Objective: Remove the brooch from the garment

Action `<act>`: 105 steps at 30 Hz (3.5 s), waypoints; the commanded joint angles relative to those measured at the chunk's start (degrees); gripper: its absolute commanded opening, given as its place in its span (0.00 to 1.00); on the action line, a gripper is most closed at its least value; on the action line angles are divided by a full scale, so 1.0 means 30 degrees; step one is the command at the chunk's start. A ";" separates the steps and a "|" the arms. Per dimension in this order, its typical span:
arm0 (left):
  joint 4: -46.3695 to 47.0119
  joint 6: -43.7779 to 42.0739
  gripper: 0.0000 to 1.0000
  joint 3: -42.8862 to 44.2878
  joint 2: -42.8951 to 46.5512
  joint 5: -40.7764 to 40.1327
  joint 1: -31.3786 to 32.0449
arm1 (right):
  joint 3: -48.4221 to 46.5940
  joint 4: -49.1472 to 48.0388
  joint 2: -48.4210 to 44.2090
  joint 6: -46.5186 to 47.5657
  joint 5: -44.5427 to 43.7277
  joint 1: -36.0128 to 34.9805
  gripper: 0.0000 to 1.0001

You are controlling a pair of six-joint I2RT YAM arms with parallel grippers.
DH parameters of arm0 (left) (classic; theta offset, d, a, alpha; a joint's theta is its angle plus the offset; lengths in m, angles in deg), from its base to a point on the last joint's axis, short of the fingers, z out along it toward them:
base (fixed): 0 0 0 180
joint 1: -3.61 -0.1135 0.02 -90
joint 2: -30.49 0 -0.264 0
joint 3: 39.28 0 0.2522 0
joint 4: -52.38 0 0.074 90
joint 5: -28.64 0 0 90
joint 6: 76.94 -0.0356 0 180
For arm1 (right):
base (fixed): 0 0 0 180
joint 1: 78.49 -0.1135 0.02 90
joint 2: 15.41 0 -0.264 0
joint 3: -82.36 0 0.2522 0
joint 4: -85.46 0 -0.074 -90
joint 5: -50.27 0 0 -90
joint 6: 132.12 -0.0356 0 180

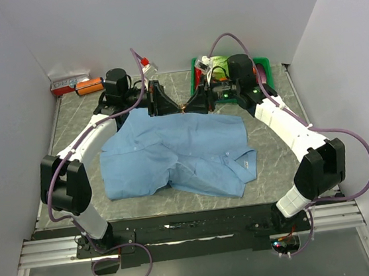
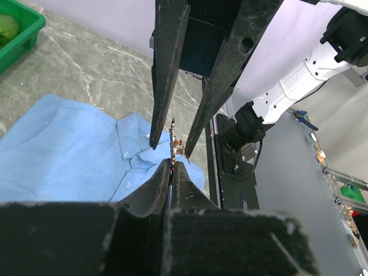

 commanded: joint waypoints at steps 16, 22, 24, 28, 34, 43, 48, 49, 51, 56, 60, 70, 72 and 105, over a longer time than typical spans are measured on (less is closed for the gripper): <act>-0.0646 -0.1159 0.01 0.0319 0.0676 0.0542 0.0201 | -0.0442 -0.0203 0.0335 -0.1315 -0.3577 -0.0305 0.32; -0.1116 -0.1629 0.01 0.0349 0.0822 0.0512 0.0231 | -0.0207 -0.0731 0.0452 -0.3306 -0.4164 -0.0012 0.31; -0.1203 -0.1717 0.01 0.0319 0.0852 0.0483 0.0231 | -0.0207 -0.0819 0.0481 -0.3511 -0.4369 0.0134 0.31; -0.1263 -0.1776 0.01 0.0231 0.0969 0.0395 0.0260 | -0.0090 -0.1083 0.0423 -0.4127 -0.4311 0.0486 0.31; -0.1497 -0.1952 0.01 0.0144 0.1057 0.0307 0.0231 | 0.0261 -0.1756 0.0013 -0.4714 -0.3961 0.0808 0.31; -0.2873 -0.3558 0.01 0.0377 0.1086 -0.1067 0.0202 | 0.0732 -0.3050 -0.0923 -0.3604 0.1224 0.0838 0.44; -0.3752 -0.3973 0.01 0.0495 0.1057 -0.1362 -0.0062 | -0.0089 0.0524 -0.2560 0.0315 0.0732 0.0955 0.55; -0.3869 -0.4060 0.01 0.0524 0.1028 -0.1392 -0.0120 | -0.0148 0.0905 -0.2768 0.0732 0.0322 0.0984 0.56; -0.3987 -0.4148 0.01 0.0641 0.0940 -0.1421 -0.0209 | -0.0091 0.1696 -0.3236 0.1435 -0.0758 0.1189 0.57; -0.4250 -0.4295 0.01 0.1197 0.0677 -0.1450 -0.0443 | 0.0349 0.2286 -0.3794 0.1761 -0.2110 0.1746 0.58; -0.6148 -0.5579 0.01 0.1958 0.0472 -0.2673 -0.0618 | 0.0467 0.2578 -0.4235 0.1937 -0.5385 0.1747 0.65; -1.3826 -1.5741 0.01 0.5853 -0.0788 -1.0904 -0.1849 | 0.1312 0.5566 -0.5611 0.4395 -1.4619 0.1776 1.00; -1.3890 -1.6538 0.01 0.5974 -0.0993 -1.1934 -0.1967 | 0.1957 0.5977 -0.6312 0.4952 -1.5588 0.1805 1.00; -0.7884 -1.5896 0.01 1.2155 -1.1217 -2.1724 -0.1879 | 0.7089 0.5038 -0.7751 0.6888 -1.2427 0.2977 1.00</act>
